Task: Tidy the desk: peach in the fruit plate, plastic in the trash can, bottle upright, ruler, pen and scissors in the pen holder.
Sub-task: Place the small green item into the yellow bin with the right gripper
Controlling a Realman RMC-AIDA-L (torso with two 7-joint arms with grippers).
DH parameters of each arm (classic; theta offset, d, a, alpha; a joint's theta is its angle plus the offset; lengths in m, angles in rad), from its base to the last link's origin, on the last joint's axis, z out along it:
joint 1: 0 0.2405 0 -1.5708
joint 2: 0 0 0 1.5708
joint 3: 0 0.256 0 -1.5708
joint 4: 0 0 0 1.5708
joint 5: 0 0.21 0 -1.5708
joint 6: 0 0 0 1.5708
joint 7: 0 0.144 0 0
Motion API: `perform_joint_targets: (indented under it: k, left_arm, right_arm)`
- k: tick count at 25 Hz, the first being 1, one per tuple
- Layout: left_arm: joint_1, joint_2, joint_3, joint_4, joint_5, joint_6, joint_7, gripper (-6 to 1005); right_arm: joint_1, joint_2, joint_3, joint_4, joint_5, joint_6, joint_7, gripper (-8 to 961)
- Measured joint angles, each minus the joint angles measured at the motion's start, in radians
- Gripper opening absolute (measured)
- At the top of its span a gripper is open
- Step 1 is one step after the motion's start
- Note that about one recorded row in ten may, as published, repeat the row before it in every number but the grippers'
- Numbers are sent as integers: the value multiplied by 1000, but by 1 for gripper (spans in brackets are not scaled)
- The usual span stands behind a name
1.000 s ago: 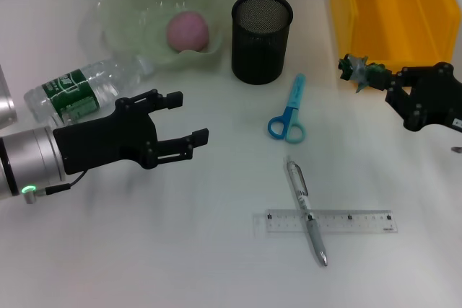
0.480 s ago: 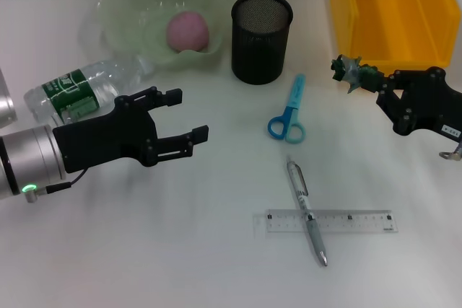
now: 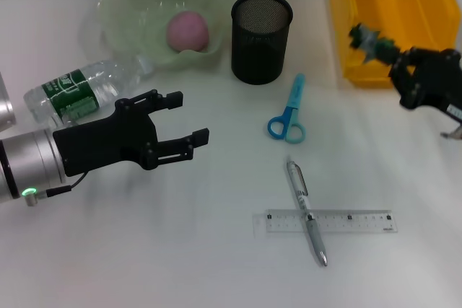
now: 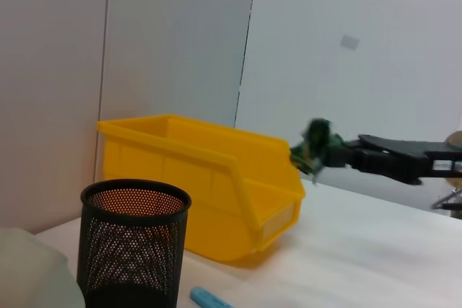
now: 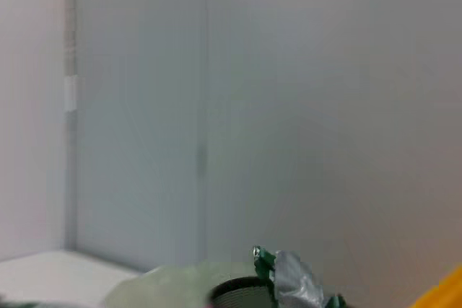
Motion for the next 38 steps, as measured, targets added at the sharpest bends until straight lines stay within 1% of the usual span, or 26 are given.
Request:
perform_joint_targets:
  k: [1, 2, 4, 5, 6, 10, 15, 19, 24, 29, 38]
  left_arm:
    - [0, 0, 0, 0, 0, 0, 0, 820]
    - [0, 0, 0, 0, 0, 0, 0, 820]
    - [1, -1, 0, 0, -1, 1, 0, 819]
    - [3, -5, 0, 0, -3, 5, 0, 819]
    - [3, -5, 0, 0, -3, 5, 0, 819]
    - [5, -6, 0, 0, -4, 8, -5, 819]
    - [5, -7, -2, 0, -4, 9, -6, 818]
    - [6, -8, -3, 0, -4, 10, -1, 818]
    - [6, -9, -3, 0, -4, 10, 2, 817]
    - [6, -9, -4, 2, -5, 11, 3, 816]
    - [1, -9, -5, 2, -6, 10, 5, 815]
  right_arm:
    - [0, 0, 0, 0, 0, 0, 0, 0]
    - [2, 5, 0, 7, 30, 21, -20, 0]
    - [13, 12, 0, 31, 92, 59, -64, 0]
    - [29, 14, 0, 63, 151, 93, -104, 0]
    - [29, 14, 0, 63, 151, 93, -104, 0]
    - [65, 15, 0, 113, 276, 165, -173, 0]
    - [115, 18, 0, 155, 381, 253, -234, 0]
    - [149, 18, -5, 162, 388, 322, -241, 0]
    - [167, 17, -5, 168, 389, 359, -241, 0]
    - [173, 16, -1, 170, 389, 370, -241, -1]
    - [174, 16, 0, 170, 390, 374, -236, 60]
